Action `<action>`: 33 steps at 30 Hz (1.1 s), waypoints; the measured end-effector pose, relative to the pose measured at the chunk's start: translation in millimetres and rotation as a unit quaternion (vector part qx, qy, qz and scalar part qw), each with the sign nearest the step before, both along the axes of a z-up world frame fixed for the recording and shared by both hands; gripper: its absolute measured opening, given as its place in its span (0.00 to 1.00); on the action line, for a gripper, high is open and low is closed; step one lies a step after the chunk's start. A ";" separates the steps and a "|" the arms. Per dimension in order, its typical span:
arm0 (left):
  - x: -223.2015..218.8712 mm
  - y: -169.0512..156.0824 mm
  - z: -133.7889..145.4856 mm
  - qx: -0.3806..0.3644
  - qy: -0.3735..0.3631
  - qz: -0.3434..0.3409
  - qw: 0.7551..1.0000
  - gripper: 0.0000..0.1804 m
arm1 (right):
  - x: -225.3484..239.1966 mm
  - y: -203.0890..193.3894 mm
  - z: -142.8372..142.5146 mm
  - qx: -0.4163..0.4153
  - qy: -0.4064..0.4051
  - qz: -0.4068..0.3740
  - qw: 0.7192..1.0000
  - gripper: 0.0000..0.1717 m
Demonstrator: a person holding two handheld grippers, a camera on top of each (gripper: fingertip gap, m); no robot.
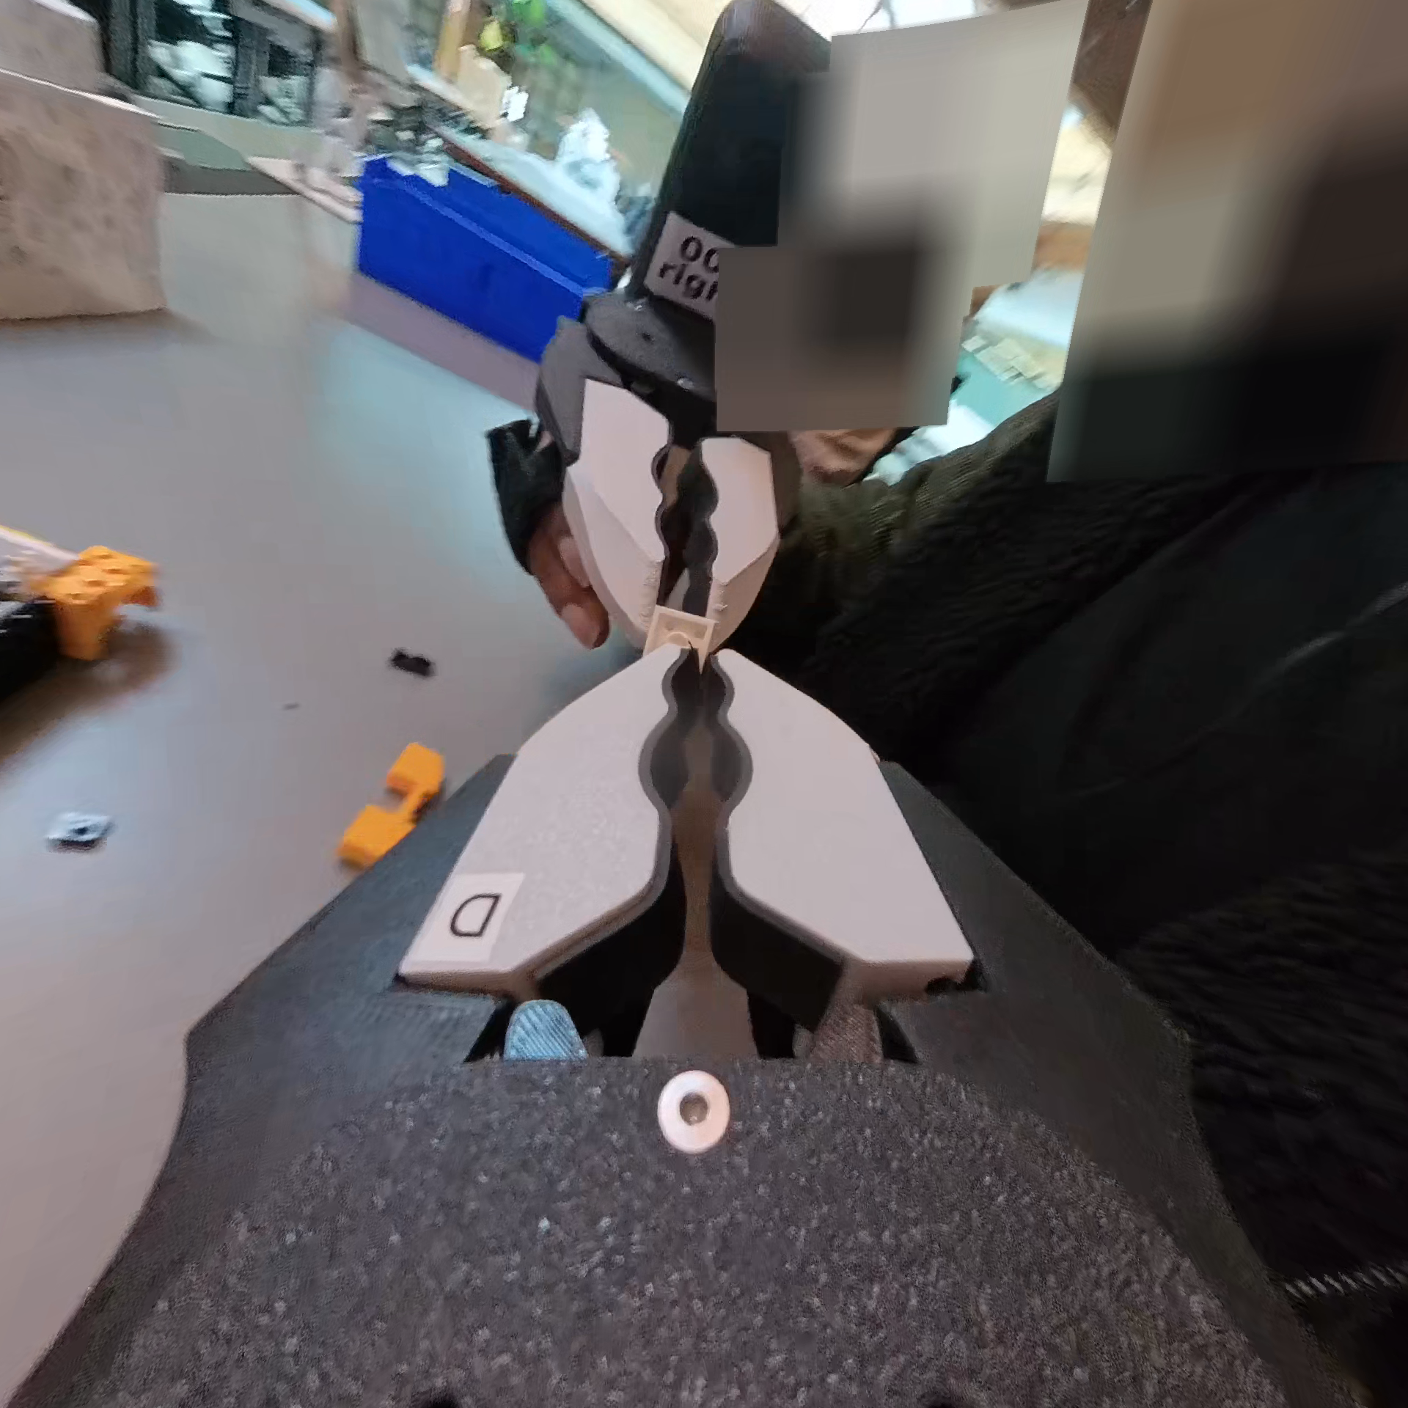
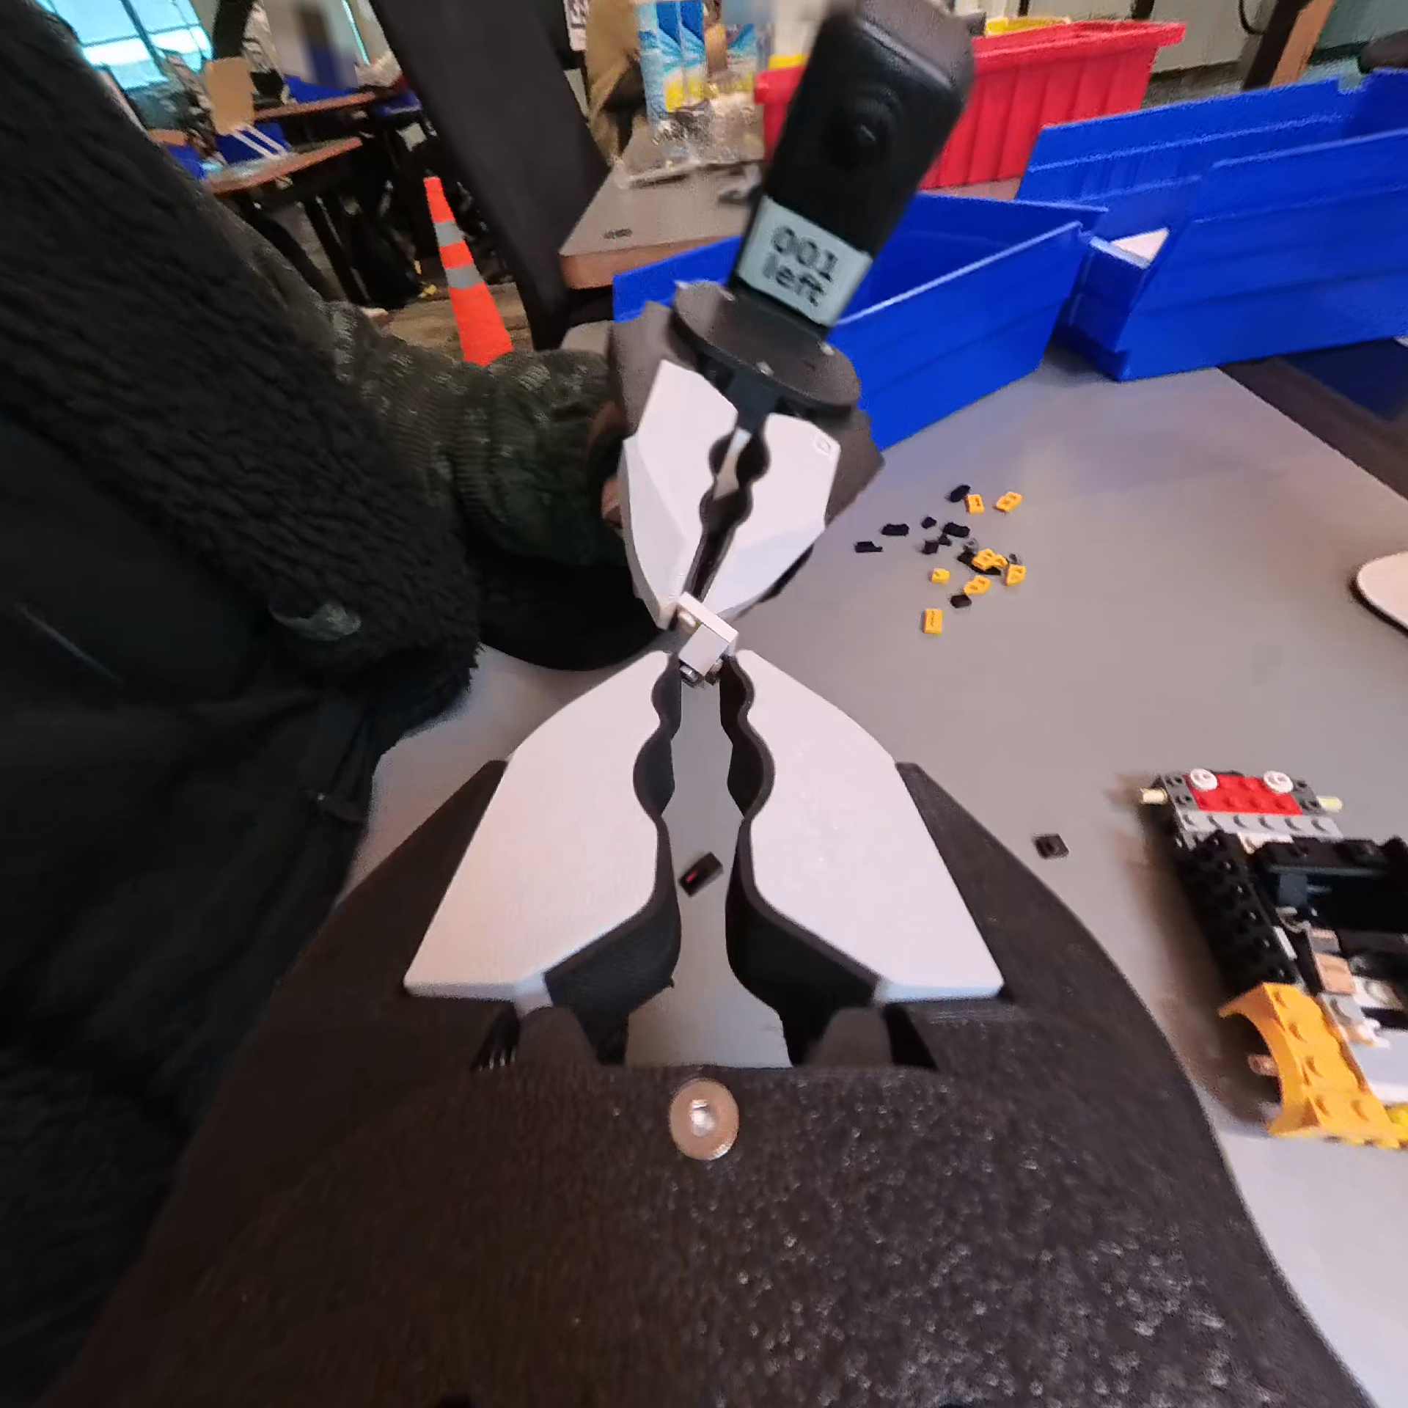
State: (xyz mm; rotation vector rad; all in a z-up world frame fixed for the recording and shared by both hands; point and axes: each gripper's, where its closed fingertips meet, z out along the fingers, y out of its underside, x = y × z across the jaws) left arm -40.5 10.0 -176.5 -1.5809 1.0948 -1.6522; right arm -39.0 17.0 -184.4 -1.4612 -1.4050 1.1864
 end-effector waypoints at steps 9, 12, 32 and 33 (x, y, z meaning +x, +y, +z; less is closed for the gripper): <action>1.7 -6.8 4.8 0.014 -0.013 -0.024 1.000 0.01 | 2.2 -6.5 5.9 -0.004 0.006 0.021 1.000 0.06; 1.9 -6.0 3.9 0.026 -0.006 -0.020 0.999 0.01 | 2.5 -6.1 5.3 -0.014 0.008 0.026 1.000 0.06; -11.0 48.4 -38.4 0.000 0.092 0.136 0.986 0.01 | 16.3 48.0 -24.0 0.022 -0.026 -0.084 0.996 0.06; -11.9 48.2 -37.4 -0.003 0.087 0.136 0.987 0.01 | 15.6 46.9 -29.2 0.025 -0.036 -0.081 0.996 0.06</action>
